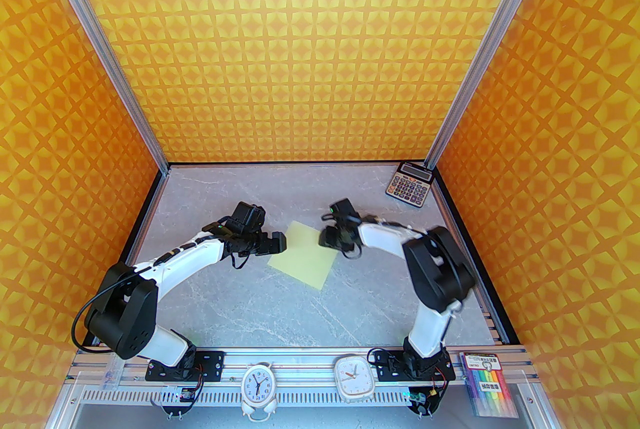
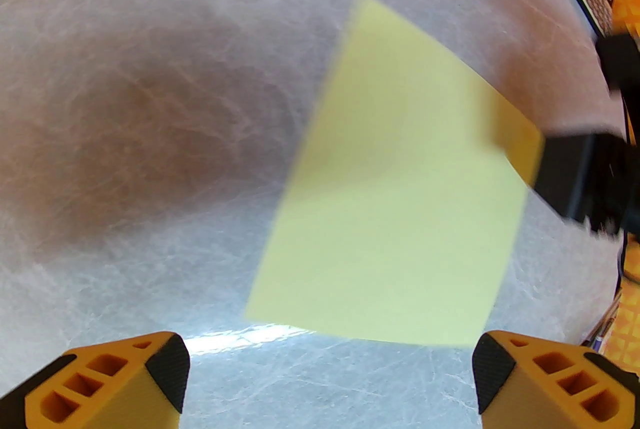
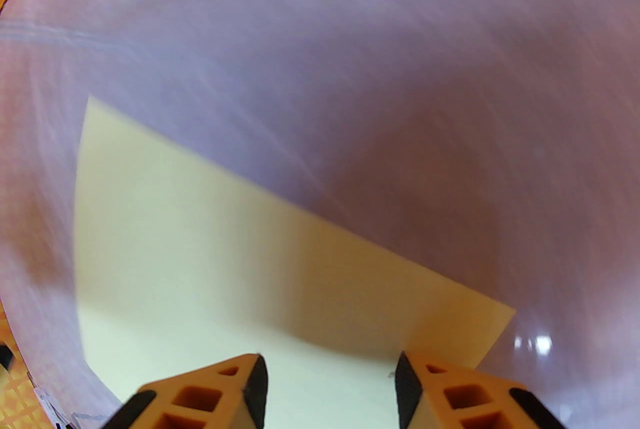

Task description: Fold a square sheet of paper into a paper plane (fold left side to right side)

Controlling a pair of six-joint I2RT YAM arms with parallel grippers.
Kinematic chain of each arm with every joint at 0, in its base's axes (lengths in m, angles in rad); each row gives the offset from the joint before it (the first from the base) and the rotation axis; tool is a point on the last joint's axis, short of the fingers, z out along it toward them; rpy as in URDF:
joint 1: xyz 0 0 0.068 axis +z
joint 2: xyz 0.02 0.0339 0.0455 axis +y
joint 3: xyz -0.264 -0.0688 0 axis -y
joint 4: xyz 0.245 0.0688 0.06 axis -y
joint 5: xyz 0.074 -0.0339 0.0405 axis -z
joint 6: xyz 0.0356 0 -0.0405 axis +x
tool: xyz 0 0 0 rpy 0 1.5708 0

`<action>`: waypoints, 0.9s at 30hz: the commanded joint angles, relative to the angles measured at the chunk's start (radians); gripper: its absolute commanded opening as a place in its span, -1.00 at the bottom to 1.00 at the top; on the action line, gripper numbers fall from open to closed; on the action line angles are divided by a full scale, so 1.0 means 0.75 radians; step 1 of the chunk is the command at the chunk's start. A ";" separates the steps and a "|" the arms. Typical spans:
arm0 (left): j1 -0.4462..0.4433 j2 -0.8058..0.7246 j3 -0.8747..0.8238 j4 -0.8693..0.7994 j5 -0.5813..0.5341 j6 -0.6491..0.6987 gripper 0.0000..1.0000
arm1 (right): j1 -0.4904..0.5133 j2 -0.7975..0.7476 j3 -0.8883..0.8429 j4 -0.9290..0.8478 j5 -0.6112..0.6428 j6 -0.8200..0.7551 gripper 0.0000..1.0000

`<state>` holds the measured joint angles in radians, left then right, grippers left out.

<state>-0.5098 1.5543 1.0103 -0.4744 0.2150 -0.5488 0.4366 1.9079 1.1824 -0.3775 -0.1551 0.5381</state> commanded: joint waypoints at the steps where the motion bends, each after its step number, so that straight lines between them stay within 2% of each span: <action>1: 0.001 0.063 0.047 0.003 0.054 0.015 0.98 | -0.001 0.055 0.146 -0.087 -0.056 -0.115 0.02; 4: 0.017 0.117 0.070 0.011 0.088 -0.008 0.93 | -0.001 0.019 0.199 -0.167 -0.059 -0.097 0.00; 6: 0.033 0.154 0.074 0.047 0.130 -0.022 0.78 | 0.001 -0.050 0.139 -0.171 -0.055 -0.042 0.00; 11: 0.050 0.244 0.111 0.105 0.194 0.004 0.69 | 0.010 -0.277 -0.143 -0.119 -0.073 0.113 -0.06; 14: 0.056 0.301 0.143 0.104 0.208 0.044 0.65 | 0.035 -0.334 -0.272 -0.075 -0.083 0.182 -0.08; 17: 0.064 0.347 0.160 0.105 0.208 0.077 0.65 | 0.059 -0.319 -0.348 -0.013 -0.089 0.230 -0.10; 27: 0.051 0.459 0.204 0.058 0.209 0.166 0.61 | 0.107 -0.214 -0.376 0.050 -0.065 0.268 -0.13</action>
<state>-0.4656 1.8626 1.1381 -0.4217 0.3557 -0.4698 0.5037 1.6962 0.9169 -0.4110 -0.1921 0.7147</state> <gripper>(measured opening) 0.810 0.435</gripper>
